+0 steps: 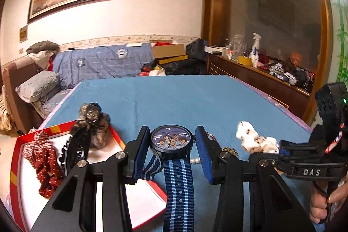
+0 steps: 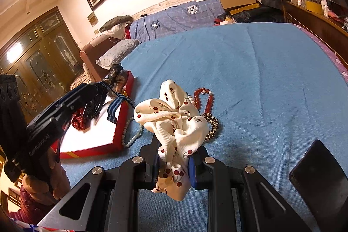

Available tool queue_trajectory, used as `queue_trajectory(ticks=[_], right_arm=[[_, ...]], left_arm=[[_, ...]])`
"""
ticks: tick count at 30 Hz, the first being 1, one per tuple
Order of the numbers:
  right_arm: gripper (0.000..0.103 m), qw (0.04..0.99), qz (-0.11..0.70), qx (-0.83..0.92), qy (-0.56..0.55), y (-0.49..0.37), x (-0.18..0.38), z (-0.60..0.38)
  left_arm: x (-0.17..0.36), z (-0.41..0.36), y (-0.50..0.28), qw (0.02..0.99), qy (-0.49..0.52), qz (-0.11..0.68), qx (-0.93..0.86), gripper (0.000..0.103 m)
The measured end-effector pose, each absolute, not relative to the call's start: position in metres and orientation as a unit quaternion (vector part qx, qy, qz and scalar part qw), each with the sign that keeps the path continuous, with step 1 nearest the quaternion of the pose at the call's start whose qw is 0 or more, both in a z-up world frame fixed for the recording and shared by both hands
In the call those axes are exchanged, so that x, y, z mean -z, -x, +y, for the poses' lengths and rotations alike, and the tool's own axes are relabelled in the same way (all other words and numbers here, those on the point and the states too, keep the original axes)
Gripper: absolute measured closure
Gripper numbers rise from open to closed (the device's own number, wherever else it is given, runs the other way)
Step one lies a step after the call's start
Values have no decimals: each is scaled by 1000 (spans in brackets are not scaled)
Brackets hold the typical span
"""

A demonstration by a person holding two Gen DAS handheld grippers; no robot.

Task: Organize jewelry
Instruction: 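Carry the watch and white scrunchie over the red box with both tools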

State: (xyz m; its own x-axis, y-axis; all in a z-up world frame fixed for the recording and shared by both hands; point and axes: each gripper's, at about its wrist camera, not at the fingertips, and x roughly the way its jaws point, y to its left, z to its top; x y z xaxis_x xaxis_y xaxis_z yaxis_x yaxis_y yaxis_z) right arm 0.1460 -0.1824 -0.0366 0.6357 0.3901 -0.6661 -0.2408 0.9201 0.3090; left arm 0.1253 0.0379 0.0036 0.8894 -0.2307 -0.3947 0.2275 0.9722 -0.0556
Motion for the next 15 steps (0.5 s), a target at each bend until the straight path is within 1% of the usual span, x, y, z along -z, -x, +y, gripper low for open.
queue_trajectory(ticks=[6, 15], right_arm=[[80, 898, 391, -181, -93, -148, 38, -180], [80, 893, 395, -192, -96, -153, 41, -172]], left_arm=[[-9, 47, -125, 979, 4, 187, 77, 61], [-14, 67, -128, 981, 28, 184, 48, 61]])
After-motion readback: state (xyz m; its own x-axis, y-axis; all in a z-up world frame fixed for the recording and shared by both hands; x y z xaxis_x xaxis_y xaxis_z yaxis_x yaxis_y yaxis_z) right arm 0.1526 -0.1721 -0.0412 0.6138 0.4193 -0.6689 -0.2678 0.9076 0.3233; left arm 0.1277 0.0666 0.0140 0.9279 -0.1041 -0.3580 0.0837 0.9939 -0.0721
